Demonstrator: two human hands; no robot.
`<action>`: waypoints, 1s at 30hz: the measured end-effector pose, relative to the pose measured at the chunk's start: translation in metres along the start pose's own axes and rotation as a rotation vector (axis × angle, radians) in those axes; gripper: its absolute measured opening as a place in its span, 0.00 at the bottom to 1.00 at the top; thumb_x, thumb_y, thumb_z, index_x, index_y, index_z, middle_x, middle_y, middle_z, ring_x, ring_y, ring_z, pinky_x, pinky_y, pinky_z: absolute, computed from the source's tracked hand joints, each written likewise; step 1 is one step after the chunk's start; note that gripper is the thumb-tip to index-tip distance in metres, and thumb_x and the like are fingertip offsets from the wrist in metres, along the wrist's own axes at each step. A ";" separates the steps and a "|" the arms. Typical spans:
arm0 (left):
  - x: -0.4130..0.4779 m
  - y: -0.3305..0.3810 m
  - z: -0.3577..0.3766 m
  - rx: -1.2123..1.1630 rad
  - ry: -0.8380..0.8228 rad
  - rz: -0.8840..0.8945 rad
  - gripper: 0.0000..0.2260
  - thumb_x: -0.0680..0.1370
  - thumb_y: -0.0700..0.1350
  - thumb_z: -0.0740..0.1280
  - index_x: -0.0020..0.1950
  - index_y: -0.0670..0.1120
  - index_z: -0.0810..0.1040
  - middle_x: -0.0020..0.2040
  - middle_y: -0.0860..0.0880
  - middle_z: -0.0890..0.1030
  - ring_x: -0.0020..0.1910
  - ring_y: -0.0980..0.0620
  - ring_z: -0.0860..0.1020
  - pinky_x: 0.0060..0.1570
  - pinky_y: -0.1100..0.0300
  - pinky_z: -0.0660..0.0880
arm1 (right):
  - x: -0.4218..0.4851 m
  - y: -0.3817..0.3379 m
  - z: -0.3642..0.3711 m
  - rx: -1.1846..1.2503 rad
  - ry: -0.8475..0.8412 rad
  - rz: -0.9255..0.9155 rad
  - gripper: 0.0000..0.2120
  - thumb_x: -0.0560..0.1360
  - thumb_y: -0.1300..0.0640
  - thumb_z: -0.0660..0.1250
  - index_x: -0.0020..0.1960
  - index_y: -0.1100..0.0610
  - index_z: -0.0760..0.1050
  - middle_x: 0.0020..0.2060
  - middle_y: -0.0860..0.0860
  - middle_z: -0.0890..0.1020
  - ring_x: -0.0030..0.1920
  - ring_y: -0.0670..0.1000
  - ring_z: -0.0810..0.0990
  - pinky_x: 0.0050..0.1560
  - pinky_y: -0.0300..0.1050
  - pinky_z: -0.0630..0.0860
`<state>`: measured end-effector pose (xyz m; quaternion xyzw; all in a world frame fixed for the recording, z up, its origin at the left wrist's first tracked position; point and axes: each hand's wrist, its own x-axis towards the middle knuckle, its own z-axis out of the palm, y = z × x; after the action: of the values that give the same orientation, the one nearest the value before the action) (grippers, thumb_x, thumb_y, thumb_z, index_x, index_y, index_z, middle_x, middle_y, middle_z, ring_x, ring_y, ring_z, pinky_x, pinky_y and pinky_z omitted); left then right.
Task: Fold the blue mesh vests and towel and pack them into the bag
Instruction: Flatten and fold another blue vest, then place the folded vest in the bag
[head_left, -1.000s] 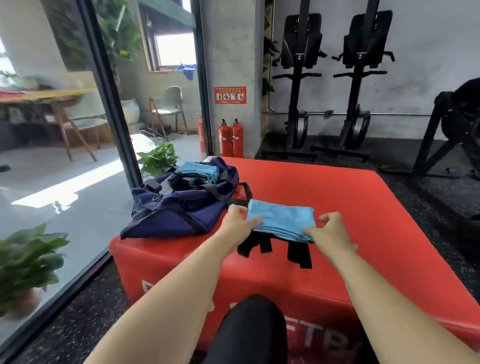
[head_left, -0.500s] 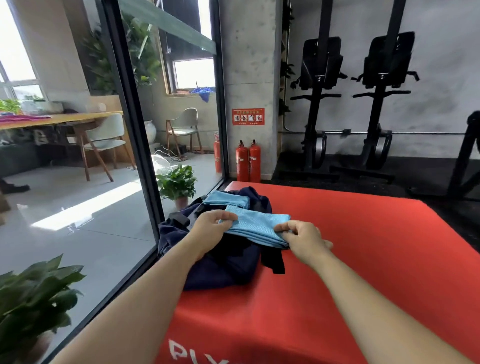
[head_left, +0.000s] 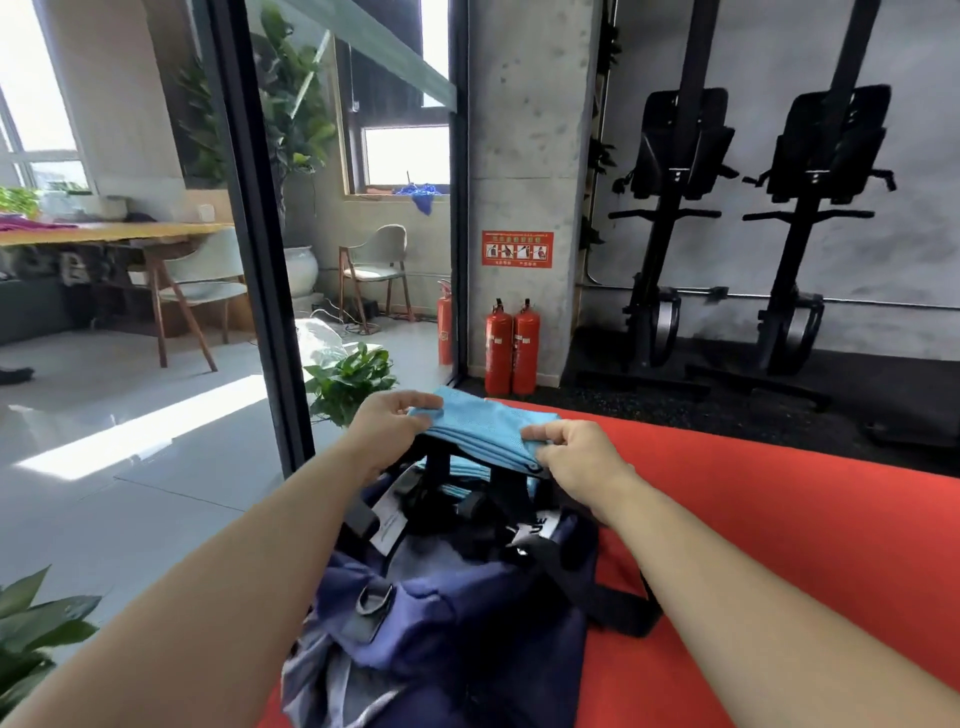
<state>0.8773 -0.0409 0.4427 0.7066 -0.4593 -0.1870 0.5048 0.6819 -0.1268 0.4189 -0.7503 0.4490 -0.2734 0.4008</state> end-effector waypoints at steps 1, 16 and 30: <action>0.013 -0.004 0.001 -0.006 0.027 0.006 0.09 0.79 0.38 0.67 0.57 0.46 0.83 0.55 0.48 0.78 0.48 0.56 0.75 0.50 0.69 0.69 | 0.016 -0.001 0.004 -0.001 0.006 -0.015 0.16 0.65 0.45 0.62 0.37 0.20 0.72 0.45 0.43 0.80 0.56 0.51 0.75 0.67 0.59 0.67; 0.096 -0.119 0.060 0.052 0.027 -0.120 0.09 0.77 0.43 0.68 0.46 0.58 0.83 0.54 0.49 0.83 0.49 0.51 0.79 0.56 0.59 0.76 | 0.079 0.056 0.046 -0.258 -0.038 0.063 0.16 0.81 0.52 0.56 0.62 0.35 0.74 0.62 0.47 0.75 0.71 0.51 0.59 0.67 0.54 0.55; 0.106 -0.086 0.074 0.925 -0.225 0.180 0.24 0.84 0.56 0.46 0.80 0.51 0.54 0.81 0.49 0.45 0.79 0.53 0.40 0.76 0.48 0.36 | 0.084 0.053 0.052 -0.816 0.185 -0.476 0.22 0.81 0.47 0.53 0.72 0.50 0.70 0.68 0.56 0.71 0.70 0.58 0.66 0.70 0.53 0.56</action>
<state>0.9169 -0.1640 0.3562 0.7899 -0.6052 0.0061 0.0990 0.7358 -0.1983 0.3504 -0.9007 0.3693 -0.2247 -0.0420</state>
